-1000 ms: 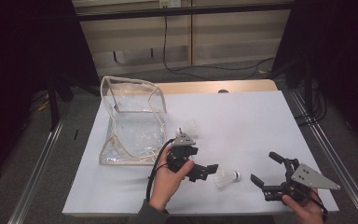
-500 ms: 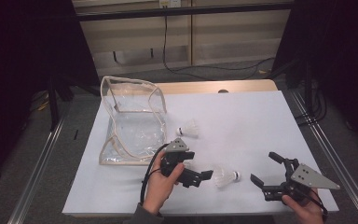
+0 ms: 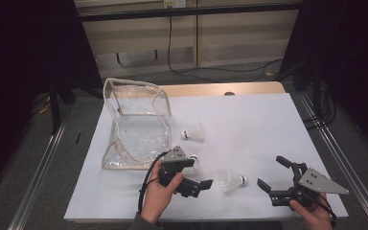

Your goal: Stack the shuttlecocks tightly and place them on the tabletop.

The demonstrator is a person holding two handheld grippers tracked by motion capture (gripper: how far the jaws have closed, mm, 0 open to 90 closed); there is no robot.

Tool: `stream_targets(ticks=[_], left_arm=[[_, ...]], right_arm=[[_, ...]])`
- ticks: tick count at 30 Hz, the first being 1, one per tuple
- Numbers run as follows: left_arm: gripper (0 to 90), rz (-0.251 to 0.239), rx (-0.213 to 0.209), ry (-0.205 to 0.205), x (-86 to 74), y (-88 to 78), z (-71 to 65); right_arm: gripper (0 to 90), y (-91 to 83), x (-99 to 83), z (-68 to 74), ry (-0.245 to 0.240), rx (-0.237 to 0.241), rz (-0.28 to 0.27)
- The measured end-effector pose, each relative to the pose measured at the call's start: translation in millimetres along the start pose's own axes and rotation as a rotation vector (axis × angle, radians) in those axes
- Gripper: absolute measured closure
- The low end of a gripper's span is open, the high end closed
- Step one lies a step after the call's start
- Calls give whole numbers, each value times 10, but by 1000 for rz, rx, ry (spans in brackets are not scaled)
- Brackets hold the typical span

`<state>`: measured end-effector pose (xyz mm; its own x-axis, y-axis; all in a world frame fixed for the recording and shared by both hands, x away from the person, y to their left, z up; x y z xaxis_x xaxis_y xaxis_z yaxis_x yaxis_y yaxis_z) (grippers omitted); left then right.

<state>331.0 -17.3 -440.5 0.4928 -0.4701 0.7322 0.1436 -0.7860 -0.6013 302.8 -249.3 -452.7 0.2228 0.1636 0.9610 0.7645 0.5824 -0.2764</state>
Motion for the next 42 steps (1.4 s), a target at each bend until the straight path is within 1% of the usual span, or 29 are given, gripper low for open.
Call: stream_targets(ticks=[4,8,11,12,15,16,19,22,27,29,32,35,37,39,40,42], left_arm=[[34,-5,8,-1,-27,-28,17],[34,0,12,11,-70,-59,27],[34,-7,13,10,-84,-84,35],[34,-6,12,20,-100,-108,36],[34,-14,8,23,-107,-137,28],[34,-18,12,29,-120,-167,37],[34,-20,13,27,-142,-187,46],[34,-16,17,42,-198,-223,76],[34,-21,21,37,-239,-261,94],[34,-35,22,37,-258,-300,111],[34,-43,28,37,-278,-341,128],[34,-41,24,44,-293,-364,129],[34,-56,21,39,-301,-391,131],[34,-58,23,38,-308,-404,136],[34,-66,23,32,-318,-425,148],[34,-68,23,34,-328,-447,155]], right_arm=[[12,4,-5,5,2,1,2],[12,-3,1,-1,5,0,-1],[12,-5,-1,-6,4,-2,0],[12,-4,0,-10,6,-2,-1],[12,-5,2,-14,6,-4,-2],[12,-3,0,-12,7,-3,-1],[12,1,-4,-12,1,-3,2],[12,5,-5,-11,0,-3,3],[12,5,-8,-16,-1,-4,3],[12,3,-9,-17,-2,-6,5],[13,2,-11,-15,-2,-5,5],[13,3,-11,-18,-1,-5,4],[13,4,-12,-18,1,-4,4],[12,3,-13,-21,-1,-9,6],[13,5,-12,-24,1,-7,5],[13,4,-10,-26,3,-7,4]])
Point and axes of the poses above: each handheld gripper's, and its own axes: y roughly forward along the jaws, x roughly out of its top, z roughly to its left, the point moved 9 cm from there along y, roughly forward along the jaws, and after that the axes turned 8 degrees about z, right-handed, at the moved point
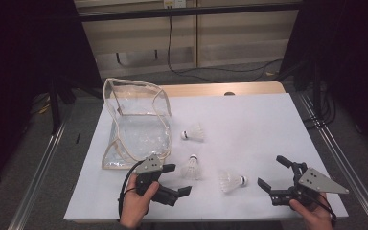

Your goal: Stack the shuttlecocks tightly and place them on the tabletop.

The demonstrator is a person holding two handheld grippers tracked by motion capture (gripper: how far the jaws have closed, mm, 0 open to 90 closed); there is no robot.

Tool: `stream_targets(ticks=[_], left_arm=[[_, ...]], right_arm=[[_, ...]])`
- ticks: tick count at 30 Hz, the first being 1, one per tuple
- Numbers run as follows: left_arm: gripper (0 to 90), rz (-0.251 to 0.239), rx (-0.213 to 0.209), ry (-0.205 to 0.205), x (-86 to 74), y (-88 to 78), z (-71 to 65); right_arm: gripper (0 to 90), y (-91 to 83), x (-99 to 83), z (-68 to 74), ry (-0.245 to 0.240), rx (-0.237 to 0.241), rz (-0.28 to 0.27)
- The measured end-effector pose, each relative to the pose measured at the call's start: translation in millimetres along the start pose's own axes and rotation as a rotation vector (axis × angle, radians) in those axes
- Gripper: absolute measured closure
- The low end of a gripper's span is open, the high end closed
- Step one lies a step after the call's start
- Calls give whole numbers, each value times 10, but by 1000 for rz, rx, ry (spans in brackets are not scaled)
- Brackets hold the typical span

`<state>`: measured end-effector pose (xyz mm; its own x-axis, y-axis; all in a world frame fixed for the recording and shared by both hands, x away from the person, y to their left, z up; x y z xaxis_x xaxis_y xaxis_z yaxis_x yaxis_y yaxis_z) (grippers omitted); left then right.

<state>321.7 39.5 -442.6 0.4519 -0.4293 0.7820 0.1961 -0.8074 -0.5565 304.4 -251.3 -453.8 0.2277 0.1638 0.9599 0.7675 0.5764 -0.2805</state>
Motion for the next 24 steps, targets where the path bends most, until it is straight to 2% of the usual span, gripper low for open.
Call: stream_targets(ticks=[11,24], left_arm=[[34,-26,4,8,-45,-90,66],[34,-64,30,21,-90,-226,160]], right_arm=[[12,17,-14,7,-1,2,9],[12,11,-18,-1,-3,-4,11]])
Point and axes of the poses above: each handheld gripper's, and its own axes: y roughly forward along the jaws, x roughly out of its top, z roughly to its left, the point moved 9 cm from there along y, roughly forward along the jaws, and after that the axes turned 8 degrees about z, right-handed, at the moved point
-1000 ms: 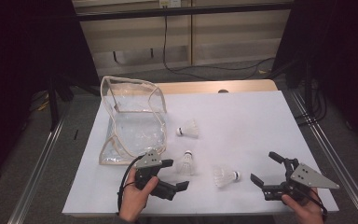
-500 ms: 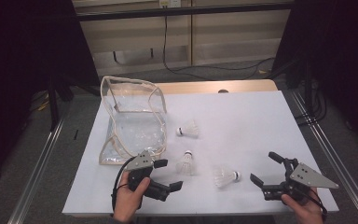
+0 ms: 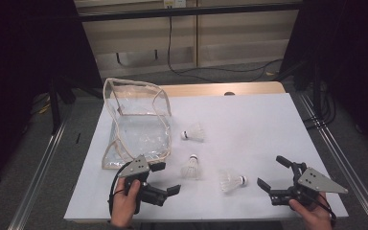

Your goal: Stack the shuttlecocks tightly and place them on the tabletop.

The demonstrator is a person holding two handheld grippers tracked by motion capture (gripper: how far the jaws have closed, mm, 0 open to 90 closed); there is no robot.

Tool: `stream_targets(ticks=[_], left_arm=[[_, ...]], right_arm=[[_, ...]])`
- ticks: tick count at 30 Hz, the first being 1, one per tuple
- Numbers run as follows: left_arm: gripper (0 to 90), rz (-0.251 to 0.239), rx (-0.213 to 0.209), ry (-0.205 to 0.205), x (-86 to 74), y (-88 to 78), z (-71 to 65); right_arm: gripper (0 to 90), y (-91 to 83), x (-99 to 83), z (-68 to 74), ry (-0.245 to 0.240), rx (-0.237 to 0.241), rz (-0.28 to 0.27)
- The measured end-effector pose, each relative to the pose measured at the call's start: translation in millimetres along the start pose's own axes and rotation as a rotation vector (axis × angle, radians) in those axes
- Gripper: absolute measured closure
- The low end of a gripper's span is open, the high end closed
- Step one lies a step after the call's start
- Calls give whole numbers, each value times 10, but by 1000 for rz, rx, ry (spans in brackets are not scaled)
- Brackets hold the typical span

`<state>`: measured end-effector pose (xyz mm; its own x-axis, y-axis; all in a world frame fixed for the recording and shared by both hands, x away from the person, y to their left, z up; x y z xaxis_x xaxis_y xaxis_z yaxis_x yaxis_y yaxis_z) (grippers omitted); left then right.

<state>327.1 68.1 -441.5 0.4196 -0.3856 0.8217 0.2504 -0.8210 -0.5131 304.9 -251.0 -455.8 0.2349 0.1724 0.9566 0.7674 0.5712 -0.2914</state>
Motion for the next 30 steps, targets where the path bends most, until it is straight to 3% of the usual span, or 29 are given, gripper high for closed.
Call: stream_targets(ticks=[8,30], left_arm=[[34,-6,19,26,-73,-94,95],[32,-28,30,12,-212,-304,274]], right_arm=[[12,7,-6,5,-1,0,0],[13,14,3,-30,4,-8,1]])
Point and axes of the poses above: each handheld gripper's, and its own axes: y roughly forward along the jaws, x roughly out of its top, z roughly to its left, the point moved 9 cm from there along y, roughly forward along the jaws, and after that the axes turned 8 degrees about z, right-handed, at the moved point
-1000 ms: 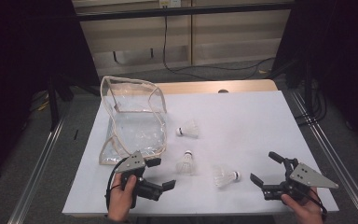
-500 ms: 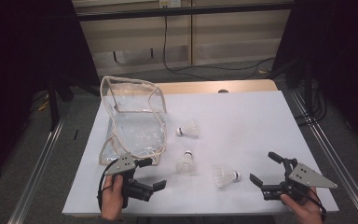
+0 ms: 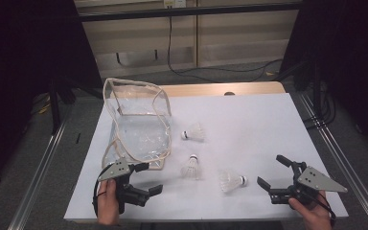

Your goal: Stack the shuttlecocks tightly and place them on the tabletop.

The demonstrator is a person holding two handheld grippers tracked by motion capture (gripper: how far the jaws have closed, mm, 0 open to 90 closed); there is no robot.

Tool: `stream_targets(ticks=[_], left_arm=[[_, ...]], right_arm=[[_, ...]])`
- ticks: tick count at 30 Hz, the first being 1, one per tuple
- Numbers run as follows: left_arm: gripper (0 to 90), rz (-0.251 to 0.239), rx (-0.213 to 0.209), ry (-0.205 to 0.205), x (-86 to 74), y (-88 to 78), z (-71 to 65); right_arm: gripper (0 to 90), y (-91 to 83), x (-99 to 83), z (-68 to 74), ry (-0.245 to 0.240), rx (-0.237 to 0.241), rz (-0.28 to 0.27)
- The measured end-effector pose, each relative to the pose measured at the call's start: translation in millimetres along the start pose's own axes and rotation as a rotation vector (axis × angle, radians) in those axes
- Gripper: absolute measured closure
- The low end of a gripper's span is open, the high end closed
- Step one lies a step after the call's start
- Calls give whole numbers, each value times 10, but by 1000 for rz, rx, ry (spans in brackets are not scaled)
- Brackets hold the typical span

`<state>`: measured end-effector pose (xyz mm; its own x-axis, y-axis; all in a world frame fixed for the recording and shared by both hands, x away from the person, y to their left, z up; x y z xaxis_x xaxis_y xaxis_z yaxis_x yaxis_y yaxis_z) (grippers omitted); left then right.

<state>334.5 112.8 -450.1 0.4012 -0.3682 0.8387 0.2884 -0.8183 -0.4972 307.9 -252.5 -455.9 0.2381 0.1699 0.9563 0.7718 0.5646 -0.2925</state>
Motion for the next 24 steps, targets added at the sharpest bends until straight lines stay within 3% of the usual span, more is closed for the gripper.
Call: stream_targets(ticks=[24], left_arm=[[32,-17,42,6,-66,-137,193]], right_arm=[[15,14,7,-16,-3,-6,1]])
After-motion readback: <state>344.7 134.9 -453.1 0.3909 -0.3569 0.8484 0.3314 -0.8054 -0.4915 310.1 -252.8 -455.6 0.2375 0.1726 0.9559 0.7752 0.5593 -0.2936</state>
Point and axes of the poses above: each handheld gripper's, and its own axes: y roughly forward along the jaws, x roughly out of its top, z roughly to its left, the point moved 9 cm from there along y, roughly forward along the jaws, and after that the axes turned 8 degrees about z, right-handed, at the moved point
